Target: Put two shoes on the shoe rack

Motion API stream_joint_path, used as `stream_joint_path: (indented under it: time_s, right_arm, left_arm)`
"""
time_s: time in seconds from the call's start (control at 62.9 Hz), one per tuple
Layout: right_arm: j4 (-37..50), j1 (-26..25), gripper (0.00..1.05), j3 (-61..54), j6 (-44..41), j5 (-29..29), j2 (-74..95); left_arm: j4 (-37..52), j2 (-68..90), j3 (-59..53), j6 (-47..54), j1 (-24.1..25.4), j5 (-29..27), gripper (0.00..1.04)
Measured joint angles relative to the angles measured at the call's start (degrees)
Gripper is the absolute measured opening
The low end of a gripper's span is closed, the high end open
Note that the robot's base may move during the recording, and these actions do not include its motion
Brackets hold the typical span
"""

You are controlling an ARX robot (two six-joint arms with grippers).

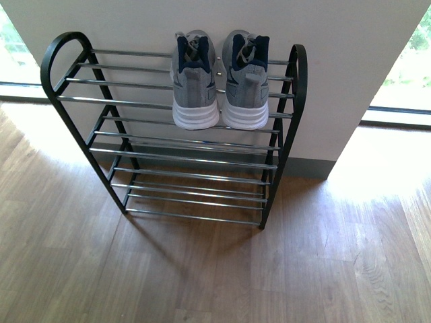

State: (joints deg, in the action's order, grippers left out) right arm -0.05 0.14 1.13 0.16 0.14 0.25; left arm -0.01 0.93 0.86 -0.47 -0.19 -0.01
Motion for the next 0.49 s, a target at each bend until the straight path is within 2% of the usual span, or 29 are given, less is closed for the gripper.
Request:
stream_joint_path:
  time_s: [0.079,0.111,0.493]
  right_arm:
    - [0.0,-0.02,0.96,0.0,0.0,0.02,0.0]
    - [0.0,-0.02,0.96,0.0,0.0,0.0,0.0]
    - [0.0,-0.02,0.96,0.0,0.0,0.04,-0.02]
  left_arm:
    - [0.0,-0.02,0.0,0.0,0.0,0.0,0.01]
    - [0.0,-0.02,0.0,0.0,0.0,0.0,0.05]
    - [0.0,-0.02,0.02,0.02,0.02,0.09,0.71]
